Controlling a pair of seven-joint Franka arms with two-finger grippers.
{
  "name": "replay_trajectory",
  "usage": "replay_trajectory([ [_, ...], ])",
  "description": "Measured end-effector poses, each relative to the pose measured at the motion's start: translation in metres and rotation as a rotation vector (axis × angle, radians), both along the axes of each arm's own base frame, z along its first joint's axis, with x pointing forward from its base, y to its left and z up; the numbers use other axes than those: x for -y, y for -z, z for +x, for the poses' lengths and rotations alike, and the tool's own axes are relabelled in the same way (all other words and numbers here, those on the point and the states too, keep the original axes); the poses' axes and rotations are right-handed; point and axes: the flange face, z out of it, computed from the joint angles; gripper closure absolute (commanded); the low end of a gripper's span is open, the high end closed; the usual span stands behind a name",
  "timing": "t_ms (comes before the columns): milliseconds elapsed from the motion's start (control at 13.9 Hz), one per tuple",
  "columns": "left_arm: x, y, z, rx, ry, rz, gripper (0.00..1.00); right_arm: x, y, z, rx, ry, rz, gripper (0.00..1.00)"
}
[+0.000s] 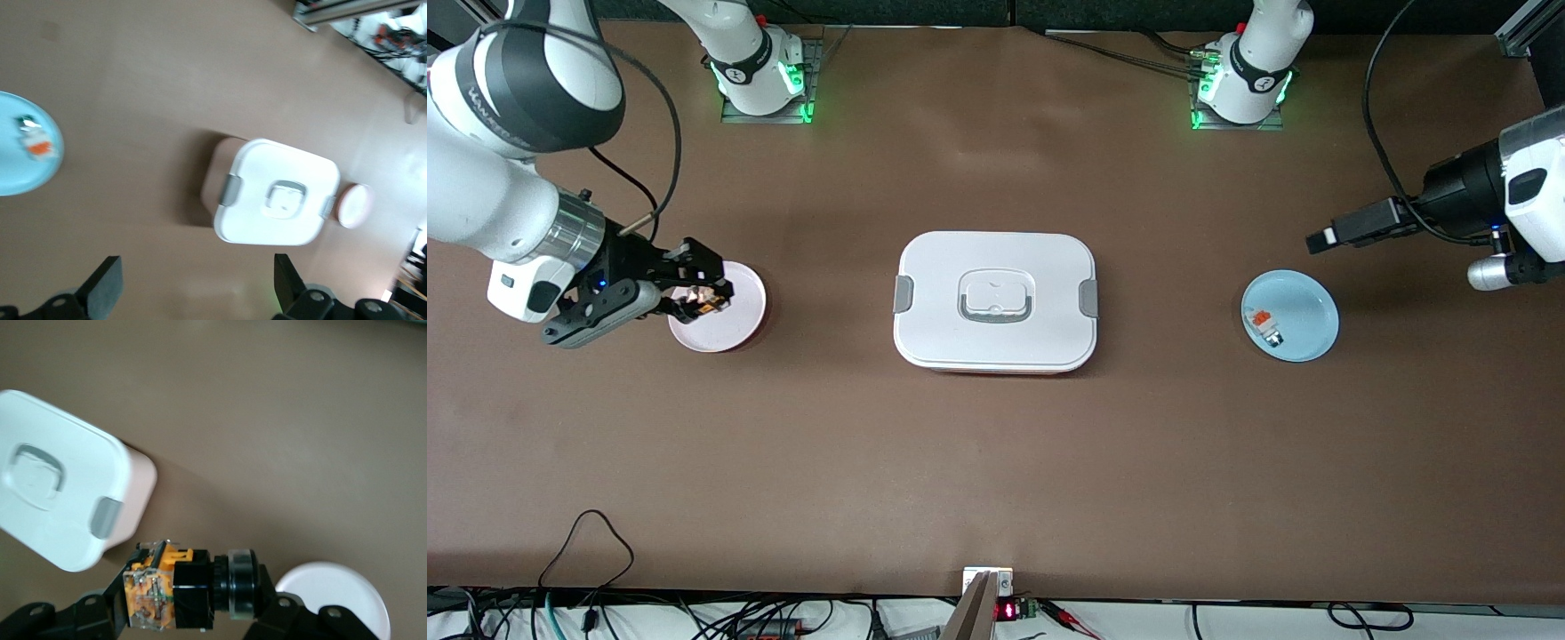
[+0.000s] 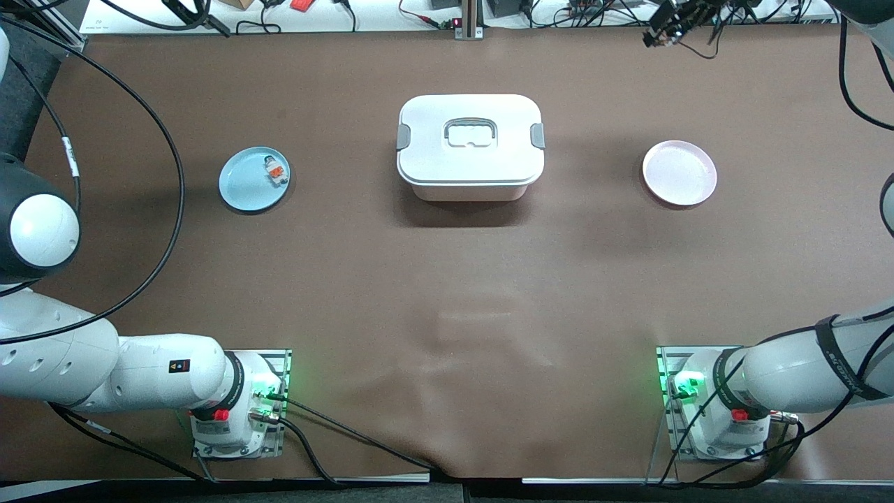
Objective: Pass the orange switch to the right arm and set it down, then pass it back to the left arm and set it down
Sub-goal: 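Lift the switch with the right gripper while the left gripper moves inward, then carry the switch over the box toward the left gripper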
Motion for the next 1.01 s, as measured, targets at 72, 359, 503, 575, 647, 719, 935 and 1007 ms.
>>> replay_trajectory([
  [72,0.007,-0.002,0.0,-0.003,0.0,-0.04,0.0,-0.013,-0.006,0.001,0.046,-0.064,0.051,0.68],
  [359,0.031,-0.009,0.0,-0.027,-0.015,-0.179,0.0,-0.089,-0.022,0.001,0.305,-0.31,0.258,0.72],
  [503,0.035,-0.011,0.004,-0.03,-0.053,-0.227,0.0,-0.129,-0.017,-0.003,0.4,-0.403,0.41,0.72],
  [575,0.039,-0.012,0.005,-0.035,-0.06,-0.262,0.0,-0.143,-0.011,-0.004,0.449,-0.446,0.504,0.72],
  [647,0.045,-0.011,0.007,-0.044,-0.064,-0.297,0.0,-0.152,-0.004,-0.003,0.509,-0.485,0.591,0.73],
  [719,0.05,-0.009,0.009,-0.058,-0.068,-0.327,0.0,-0.157,0.002,-0.001,0.577,-0.518,0.659,0.73],
  [935,0.076,0.001,0.018,-0.061,-0.086,-0.382,0.0,-0.165,0.015,0.002,0.721,-0.587,0.752,0.73],
  [1007,0.093,0.003,0.021,-0.05,-0.101,-0.389,0.0,-0.171,0.014,-0.001,0.727,-0.604,0.772,0.73],
])
